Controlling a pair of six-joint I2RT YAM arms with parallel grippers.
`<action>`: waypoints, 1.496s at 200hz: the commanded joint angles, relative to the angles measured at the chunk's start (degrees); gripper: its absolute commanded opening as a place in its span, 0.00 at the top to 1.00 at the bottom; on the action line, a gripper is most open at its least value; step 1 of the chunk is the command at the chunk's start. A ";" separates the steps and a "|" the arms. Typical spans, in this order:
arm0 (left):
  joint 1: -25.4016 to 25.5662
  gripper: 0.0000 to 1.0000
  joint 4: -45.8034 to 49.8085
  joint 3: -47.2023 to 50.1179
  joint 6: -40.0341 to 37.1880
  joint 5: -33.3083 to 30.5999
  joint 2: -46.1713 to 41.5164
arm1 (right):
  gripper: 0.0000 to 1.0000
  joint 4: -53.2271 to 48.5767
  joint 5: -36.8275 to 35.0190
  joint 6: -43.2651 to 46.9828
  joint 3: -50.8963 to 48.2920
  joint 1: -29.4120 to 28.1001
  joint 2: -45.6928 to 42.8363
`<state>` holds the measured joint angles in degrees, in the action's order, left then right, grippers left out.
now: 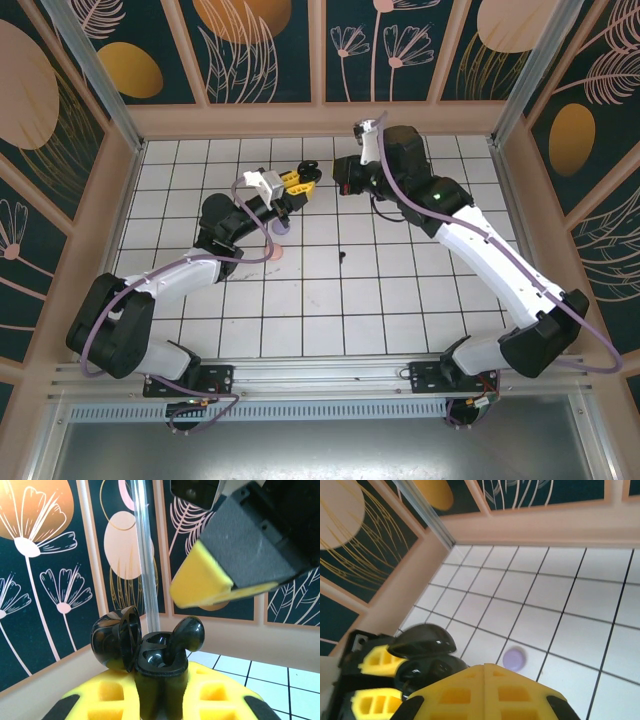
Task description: Insert the wireless bluetooth earbuds into the charging case
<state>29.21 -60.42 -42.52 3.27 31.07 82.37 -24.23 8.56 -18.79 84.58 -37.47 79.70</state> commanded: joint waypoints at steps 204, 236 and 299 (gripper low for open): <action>0.05 1.00 -1.36 -0.72 0.33 1.53 1.39 | 1.00 -2.18 2.51 -0.29 4.50 -4.69 2.75; 0.06 1.00 -1.44 -0.90 0.43 1.61 1.57 | 1.00 -2.05 2.78 -0.22 5.49 -5.01 3.60; 0.03 1.00 -1.58 -1.07 0.66 1.79 1.74 | 1.00 -1.60 3.31 -0.20 6.79 -5.50 4.98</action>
<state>29.17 -60.31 -42.52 3.29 31.66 83.83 -26.39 10.61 -18.79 88.90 -42.54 83.48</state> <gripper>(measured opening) 0.170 0.054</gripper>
